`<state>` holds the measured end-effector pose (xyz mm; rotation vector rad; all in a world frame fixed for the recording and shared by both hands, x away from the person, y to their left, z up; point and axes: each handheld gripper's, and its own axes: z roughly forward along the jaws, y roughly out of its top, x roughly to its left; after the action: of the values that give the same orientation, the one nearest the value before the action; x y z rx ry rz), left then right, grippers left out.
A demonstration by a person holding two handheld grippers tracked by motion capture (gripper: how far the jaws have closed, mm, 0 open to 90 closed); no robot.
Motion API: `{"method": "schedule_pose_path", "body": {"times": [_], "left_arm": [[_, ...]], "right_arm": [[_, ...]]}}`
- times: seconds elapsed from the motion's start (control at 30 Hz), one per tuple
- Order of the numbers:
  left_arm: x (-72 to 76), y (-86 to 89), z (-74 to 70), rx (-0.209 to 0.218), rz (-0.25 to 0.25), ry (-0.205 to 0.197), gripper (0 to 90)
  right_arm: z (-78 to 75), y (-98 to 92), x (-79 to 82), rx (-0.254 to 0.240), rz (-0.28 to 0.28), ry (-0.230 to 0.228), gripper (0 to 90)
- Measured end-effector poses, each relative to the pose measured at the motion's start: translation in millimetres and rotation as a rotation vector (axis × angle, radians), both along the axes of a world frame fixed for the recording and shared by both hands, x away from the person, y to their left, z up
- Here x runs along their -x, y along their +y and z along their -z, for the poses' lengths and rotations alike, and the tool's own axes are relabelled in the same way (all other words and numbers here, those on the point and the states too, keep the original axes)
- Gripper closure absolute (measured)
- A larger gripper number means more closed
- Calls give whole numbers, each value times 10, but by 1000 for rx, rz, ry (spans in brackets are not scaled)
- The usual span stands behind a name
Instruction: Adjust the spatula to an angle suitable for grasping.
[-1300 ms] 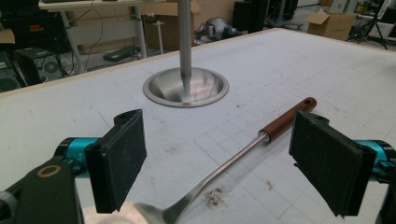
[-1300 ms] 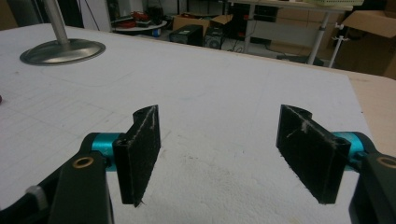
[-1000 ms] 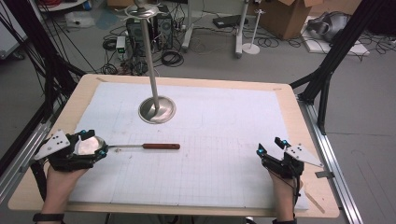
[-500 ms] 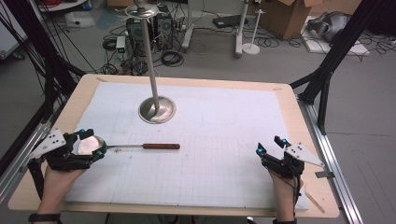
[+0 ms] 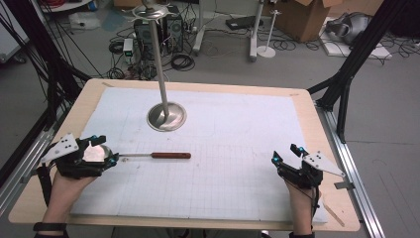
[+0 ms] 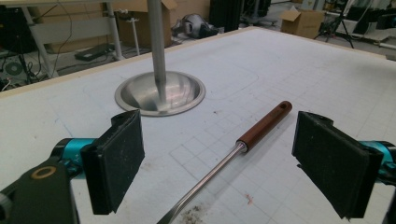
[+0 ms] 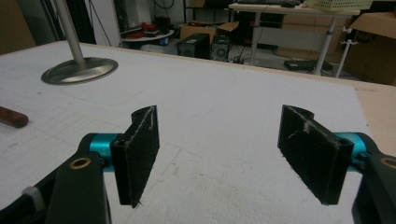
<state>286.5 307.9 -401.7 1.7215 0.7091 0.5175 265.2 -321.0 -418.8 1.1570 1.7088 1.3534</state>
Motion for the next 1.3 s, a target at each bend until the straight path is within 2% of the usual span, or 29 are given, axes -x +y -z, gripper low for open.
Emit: {"method": "schedule_pose_path", "body": {"times": [0.27,0.43,0.47,0.5,0.73,0.77,0.87,0.93,1.23,1.3], "left_arm": [[-98,-93,-25,-51,39,22,170],[-99,-118,2,-53,53,24,190],[-90,-140,37,-53,69,18,237],[-90,-140,37,-53,69,18,245],[-123,-196,129,-69,82,57,259],[-126,-205,134,-70,88,61,286],[-137,-227,142,-84,99,68,292],[-147,-237,149,-92,110,79,342],[-219,-272,215,-163,122,115,394],[-247,-285,234,-174,122,143,458]], "right_arm": [[6,-12,-1,-7,2,1,283],[7,-7,-1,-4,3,2,283],[10,-5,-6,-1,1,0,283],[10,-5,-6,-1,1,0,283],[18,3,-10,4,2,2,284],[19,5,-11,7,5,3,285],[25,9,-9,4,6,3,287],[31,7,-14,6,7,11,288],[35,9,-18,6,6,10,289],[44,12,-19,6,9,7,296]]}}
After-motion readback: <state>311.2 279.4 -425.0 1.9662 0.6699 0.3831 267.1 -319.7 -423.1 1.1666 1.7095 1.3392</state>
